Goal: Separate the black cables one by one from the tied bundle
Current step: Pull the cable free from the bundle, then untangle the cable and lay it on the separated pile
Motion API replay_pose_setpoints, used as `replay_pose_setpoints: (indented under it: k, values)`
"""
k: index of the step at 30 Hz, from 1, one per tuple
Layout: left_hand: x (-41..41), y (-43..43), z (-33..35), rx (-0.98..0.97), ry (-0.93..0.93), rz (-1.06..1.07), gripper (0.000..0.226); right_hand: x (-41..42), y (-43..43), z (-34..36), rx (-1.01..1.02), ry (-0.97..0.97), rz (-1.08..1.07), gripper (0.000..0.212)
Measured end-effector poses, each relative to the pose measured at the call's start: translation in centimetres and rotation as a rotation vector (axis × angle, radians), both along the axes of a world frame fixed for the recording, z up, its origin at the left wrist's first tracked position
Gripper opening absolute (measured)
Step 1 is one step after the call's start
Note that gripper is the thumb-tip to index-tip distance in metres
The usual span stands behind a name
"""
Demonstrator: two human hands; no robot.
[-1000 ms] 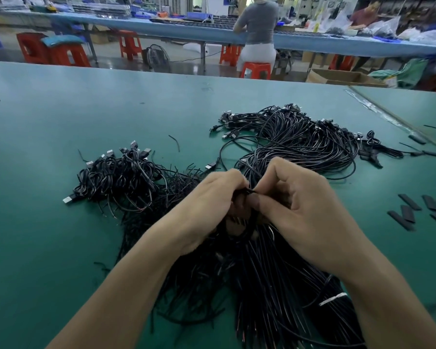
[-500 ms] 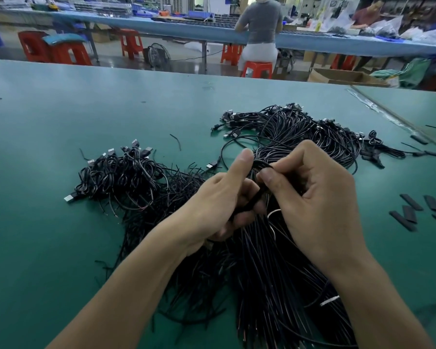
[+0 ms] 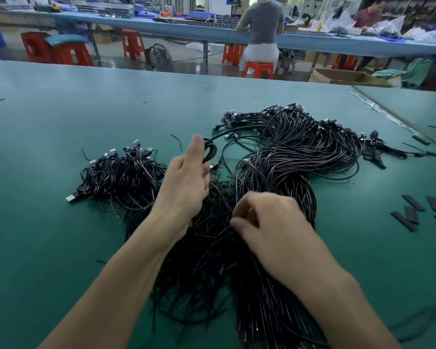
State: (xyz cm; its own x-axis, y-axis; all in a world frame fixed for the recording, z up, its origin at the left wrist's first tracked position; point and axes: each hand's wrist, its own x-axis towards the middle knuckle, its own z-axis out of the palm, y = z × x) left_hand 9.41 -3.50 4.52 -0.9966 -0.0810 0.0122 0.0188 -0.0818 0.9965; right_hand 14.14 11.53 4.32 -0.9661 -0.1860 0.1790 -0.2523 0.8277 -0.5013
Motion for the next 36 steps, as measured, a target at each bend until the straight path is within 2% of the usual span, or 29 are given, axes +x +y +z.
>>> replay_pose_setpoints:
  k: [3,6,11,16,18,20,21,23,26,29,31,33,36]
  values:
    - [-0.1,0.0,0.0,0.022,-0.025,0.010,0.059,0.4,-1.0,-1.0,0.170,-0.018,0.106,0.031]
    - [-0.2,0.0,-0.2,-0.005,-0.024,0.015,0.054,0.3,-1.2,-1.4,0.235,-0.047,0.124,0.028]
    - [-0.3,0.2,-0.4,-0.126,0.002,0.008,0.052,0.1,-1.3,-1.8,0.174,-0.006,0.140,0.012]
    - [-0.4,0.1,-0.6,-0.085,0.067,0.057,0.050,-0.2,-1.2,-1.6,0.057,0.107,0.084,0.014]
    - [0.1,0.4,-0.3,-0.044,0.060,0.054,0.059,-0.4,-0.9,-1.4,0.008,0.158,0.065,0.015]
    - [0.6,0.8,0.3,-0.019,-0.018,0.084,0.083,-0.6,-0.7,-1.0,-0.077,0.231,0.048,0.013]
    - [0.6,0.8,0.1,-0.022,-0.013,0.085,0.083,-0.7,-0.5,-0.7,-0.156,0.290,0.029,0.011]
    - [0.5,1.0,0.1,-0.024,0.033,0.060,0.061,-0.9,-0.2,0.0,-0.376,0.431,-0.036,0.011]
    - [0.7,1.3,0.2,-0.022,0.070,-0.007,0.051,-1.2,0.4,0.4,-0.692,0.512,-0.161,0.017]
    - [1.3,1.9,1.0,0.037,0.123,-0.138,0.052,-1.6,0.5,0.5,-0.959,0.461,-0.244,0.018]
    - [1.7,2.3,1.3,0.042,0.145,-0.218,0.053,-1.6,0.2,0.7,-1.148,0.390,-0.222,0.020]
    - [2.0,2.8,1.3,0.012,0.151,-0.246,0.053,-1.4,-0.3,0.7,-1.187,0.330,-0.158,0.021]
    - [2.5,3.4,1.5,0.040,0.154,-0.258,0.062,-1.0,-1.0,0.5,-1.093,0.279,-0.043,0.022]
